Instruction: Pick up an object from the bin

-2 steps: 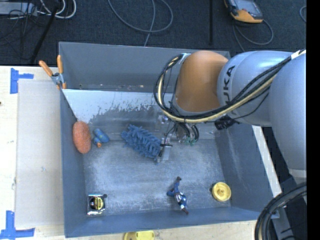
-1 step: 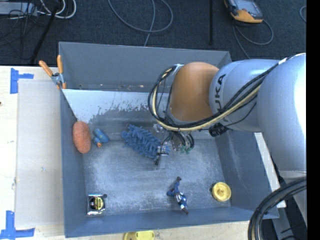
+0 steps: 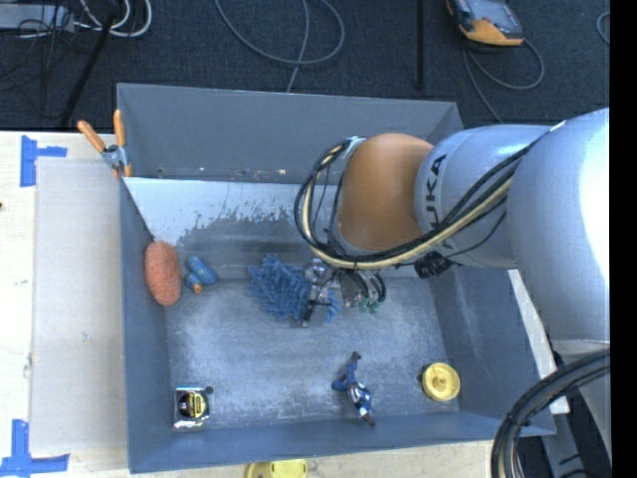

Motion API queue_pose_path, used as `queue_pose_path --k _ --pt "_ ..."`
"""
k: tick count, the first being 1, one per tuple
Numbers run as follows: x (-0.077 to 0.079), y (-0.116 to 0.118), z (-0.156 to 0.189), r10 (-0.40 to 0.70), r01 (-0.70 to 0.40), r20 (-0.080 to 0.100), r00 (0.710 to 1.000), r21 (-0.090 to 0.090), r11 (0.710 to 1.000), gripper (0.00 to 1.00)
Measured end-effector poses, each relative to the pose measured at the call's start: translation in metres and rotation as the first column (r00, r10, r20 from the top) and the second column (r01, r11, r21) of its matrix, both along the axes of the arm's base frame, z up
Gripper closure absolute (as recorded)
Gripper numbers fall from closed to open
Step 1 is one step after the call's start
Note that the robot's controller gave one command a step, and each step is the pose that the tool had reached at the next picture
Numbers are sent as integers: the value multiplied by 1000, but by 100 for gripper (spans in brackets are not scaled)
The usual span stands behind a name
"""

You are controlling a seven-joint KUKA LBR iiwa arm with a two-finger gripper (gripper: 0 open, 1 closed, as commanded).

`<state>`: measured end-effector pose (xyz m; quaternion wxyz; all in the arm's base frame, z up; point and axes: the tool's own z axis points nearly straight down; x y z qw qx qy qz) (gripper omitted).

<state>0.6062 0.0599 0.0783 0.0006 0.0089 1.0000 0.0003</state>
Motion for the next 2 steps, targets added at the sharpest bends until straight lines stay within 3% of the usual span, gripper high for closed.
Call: queue_pose_path --k 1,2 --pt "0 0 0 0 0 0 1000 0 1000 100" --pt "0 31 -3 45 -45 5 999 -3 999 100"
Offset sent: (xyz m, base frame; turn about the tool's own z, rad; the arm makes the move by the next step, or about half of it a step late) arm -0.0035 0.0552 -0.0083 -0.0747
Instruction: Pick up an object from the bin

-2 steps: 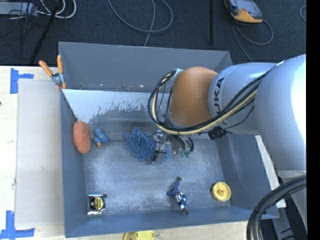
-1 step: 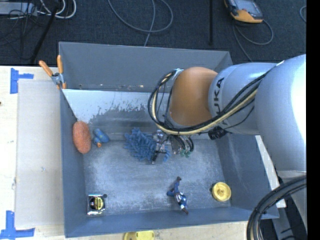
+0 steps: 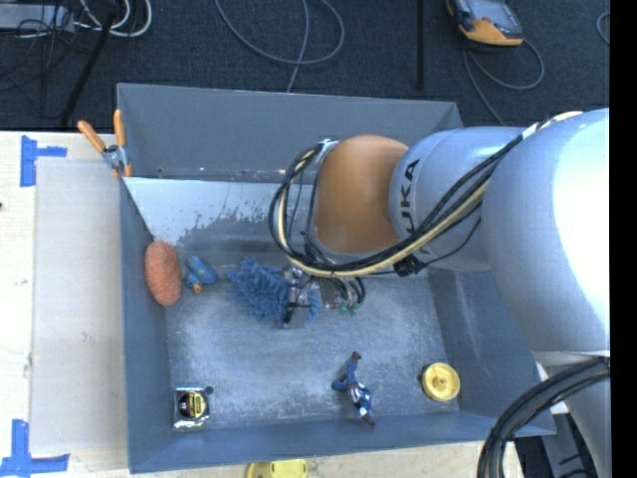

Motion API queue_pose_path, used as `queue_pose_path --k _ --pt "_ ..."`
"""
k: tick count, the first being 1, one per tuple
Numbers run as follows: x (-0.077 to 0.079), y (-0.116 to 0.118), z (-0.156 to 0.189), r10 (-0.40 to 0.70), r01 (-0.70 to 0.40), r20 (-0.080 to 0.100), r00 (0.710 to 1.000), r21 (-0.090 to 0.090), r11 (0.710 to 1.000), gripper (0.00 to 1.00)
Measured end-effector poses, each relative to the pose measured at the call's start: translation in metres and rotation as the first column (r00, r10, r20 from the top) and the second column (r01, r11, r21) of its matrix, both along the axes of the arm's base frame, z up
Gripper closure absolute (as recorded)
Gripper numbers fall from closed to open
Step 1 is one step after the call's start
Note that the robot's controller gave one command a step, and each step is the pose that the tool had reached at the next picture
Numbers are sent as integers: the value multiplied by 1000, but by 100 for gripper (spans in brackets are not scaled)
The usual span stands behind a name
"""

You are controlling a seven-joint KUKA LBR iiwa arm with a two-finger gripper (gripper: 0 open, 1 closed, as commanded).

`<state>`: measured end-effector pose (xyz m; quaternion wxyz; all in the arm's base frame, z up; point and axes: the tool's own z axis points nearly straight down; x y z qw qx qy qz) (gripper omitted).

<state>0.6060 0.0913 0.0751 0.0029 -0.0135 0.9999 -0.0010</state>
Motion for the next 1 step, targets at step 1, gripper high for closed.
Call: queue_pose_path --k 1 --pt "4 -50 157 24 -24 1 1000 1 1000 100"
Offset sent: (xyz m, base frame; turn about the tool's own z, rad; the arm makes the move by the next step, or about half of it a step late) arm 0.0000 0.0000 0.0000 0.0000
